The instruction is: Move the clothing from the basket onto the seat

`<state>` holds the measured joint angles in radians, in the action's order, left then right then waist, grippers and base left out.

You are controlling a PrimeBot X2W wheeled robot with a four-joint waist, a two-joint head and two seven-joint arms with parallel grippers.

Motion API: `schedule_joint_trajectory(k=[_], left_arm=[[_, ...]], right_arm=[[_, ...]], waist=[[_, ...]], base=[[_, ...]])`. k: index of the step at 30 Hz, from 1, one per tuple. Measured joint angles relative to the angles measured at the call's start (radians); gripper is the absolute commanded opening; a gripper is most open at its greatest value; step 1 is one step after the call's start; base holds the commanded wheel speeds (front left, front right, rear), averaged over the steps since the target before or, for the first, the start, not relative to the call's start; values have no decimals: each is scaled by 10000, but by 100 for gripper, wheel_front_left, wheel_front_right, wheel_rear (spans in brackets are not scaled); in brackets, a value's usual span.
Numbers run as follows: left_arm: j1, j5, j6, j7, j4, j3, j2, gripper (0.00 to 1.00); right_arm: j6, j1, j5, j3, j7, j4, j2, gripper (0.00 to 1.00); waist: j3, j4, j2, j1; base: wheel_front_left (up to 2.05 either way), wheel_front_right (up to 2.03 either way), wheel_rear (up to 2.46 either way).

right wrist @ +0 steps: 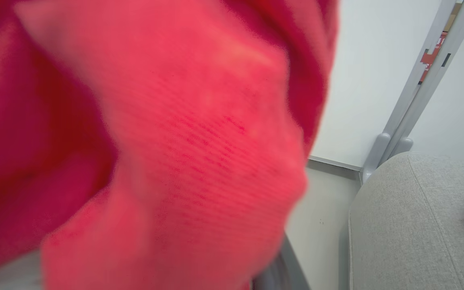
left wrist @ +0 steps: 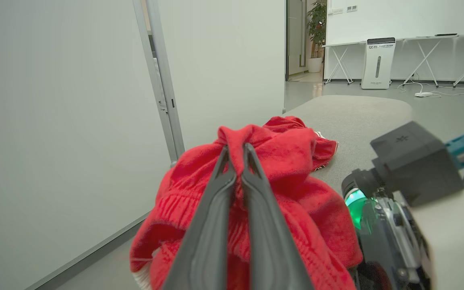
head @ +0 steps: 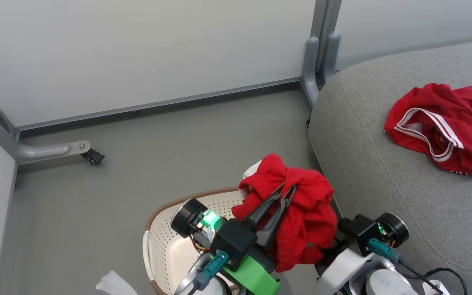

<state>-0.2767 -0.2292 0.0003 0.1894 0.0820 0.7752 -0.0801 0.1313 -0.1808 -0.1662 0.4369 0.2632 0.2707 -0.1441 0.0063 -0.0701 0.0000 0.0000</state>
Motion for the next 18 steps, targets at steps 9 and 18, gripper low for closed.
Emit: schedule_joint_trajectory(k=[9, 18], left_arm=[[-21, 0, 180, 86, 224, -98, -44, 48], [-108, -35, 307, 86, 318, -157, -90, 100]], right_arm=[[0, 98, -368, 4, 2, -2, -73, 0], [0, 193, -435, -155, 0, -48, -151, 0]], waist=[[118, -31, 0, 0], [252, -41, 0, 0]], base=[[0, 0, 0], [0, 0, 0]])
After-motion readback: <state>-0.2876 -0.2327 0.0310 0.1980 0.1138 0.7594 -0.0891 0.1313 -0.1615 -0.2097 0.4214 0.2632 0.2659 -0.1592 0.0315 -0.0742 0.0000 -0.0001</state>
